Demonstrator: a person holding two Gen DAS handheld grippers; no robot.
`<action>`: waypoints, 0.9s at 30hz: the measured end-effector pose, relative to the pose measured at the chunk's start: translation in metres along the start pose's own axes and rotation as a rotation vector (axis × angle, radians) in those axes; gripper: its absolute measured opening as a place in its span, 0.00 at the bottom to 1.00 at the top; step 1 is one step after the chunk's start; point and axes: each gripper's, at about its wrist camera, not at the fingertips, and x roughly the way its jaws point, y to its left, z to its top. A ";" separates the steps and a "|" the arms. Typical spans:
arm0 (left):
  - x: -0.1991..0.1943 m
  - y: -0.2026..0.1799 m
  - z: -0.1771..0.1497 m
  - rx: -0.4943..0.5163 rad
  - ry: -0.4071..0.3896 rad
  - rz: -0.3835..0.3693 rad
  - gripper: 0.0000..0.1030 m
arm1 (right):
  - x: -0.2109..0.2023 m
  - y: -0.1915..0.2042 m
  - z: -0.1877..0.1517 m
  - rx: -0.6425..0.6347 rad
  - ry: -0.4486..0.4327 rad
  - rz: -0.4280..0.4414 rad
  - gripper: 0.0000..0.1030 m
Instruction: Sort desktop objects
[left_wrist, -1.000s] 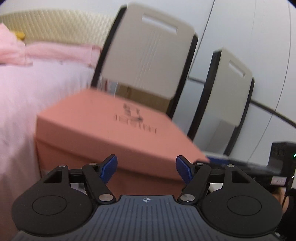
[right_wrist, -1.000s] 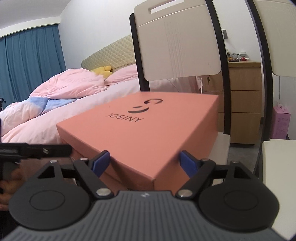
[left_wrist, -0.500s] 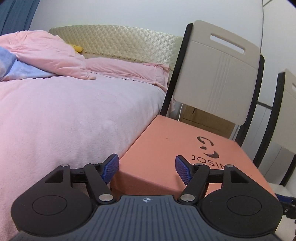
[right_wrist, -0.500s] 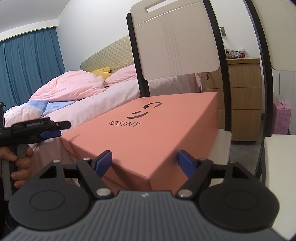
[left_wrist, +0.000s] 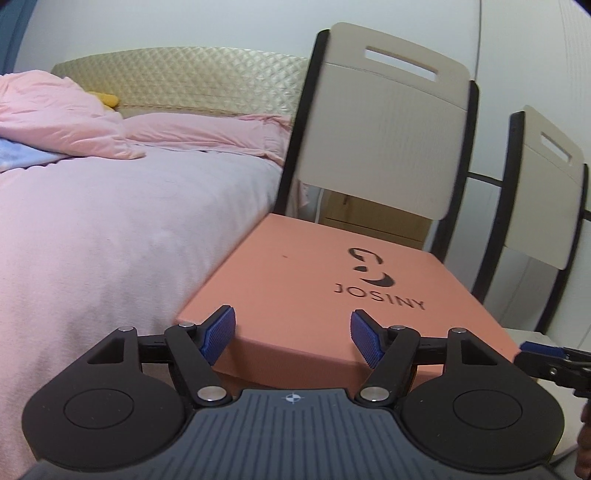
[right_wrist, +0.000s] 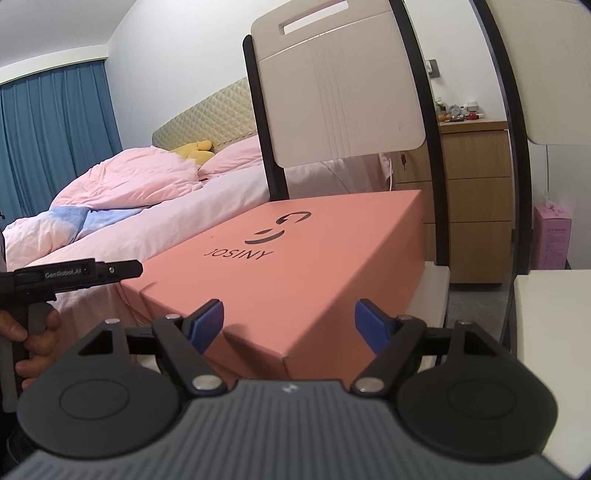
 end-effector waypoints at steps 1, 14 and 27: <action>0.000 -0.001 -0.001 0.006 -0.003 0.003 0.70 | 0.000 0.000 0.001 0.003 -0.004 -0.003 0.77; -0.001 0.017 -0.001 -0.084 -0.012 0.123 0.71 | 0.012 0.020 -0.009 -0.107 0.066 -0.025 0.81; -0.002 0.011 -0.002 -0.049 0.000 0.111 0.74 | 0.021 0.024 -0.034 -0.184 0.196 -0.101 0.54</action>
